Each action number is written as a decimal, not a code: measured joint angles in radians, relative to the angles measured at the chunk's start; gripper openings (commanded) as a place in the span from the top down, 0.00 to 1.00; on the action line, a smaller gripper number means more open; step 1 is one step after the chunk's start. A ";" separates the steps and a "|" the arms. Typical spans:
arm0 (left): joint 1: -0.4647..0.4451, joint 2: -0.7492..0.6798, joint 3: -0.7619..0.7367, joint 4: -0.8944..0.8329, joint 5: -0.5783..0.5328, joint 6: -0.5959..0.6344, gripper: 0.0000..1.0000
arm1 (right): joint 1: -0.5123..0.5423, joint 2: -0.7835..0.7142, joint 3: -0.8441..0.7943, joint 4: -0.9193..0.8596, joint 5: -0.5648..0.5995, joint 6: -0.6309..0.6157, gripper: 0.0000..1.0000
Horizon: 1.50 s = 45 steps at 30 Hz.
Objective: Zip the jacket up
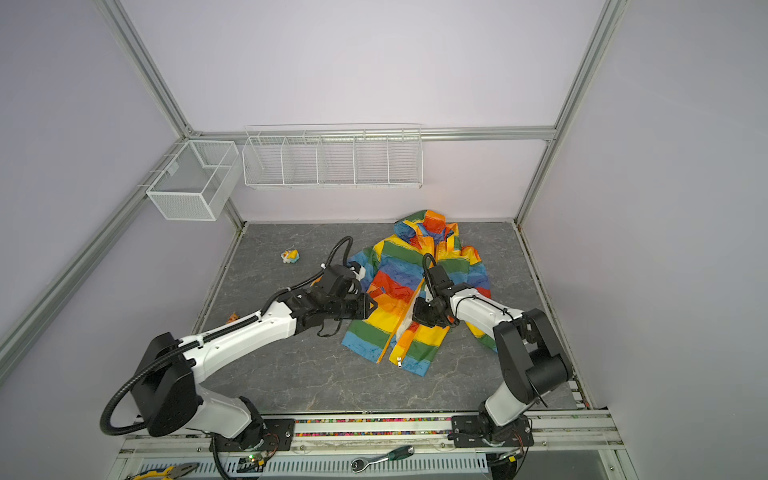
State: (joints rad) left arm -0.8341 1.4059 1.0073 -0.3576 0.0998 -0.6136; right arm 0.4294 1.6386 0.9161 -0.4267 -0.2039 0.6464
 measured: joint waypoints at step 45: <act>-0.001 -0.427 -0.333 -0.029 0.065 -0.093 0.39 | -0.002 -0.775 0.076 -0.301 0.359 -0.144 0.02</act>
State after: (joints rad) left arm -0.8352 0.9787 0.6739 -0.3866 0.1646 -0.7063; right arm 0.4271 0.8639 0.9924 -0.7280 0.1555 0.5022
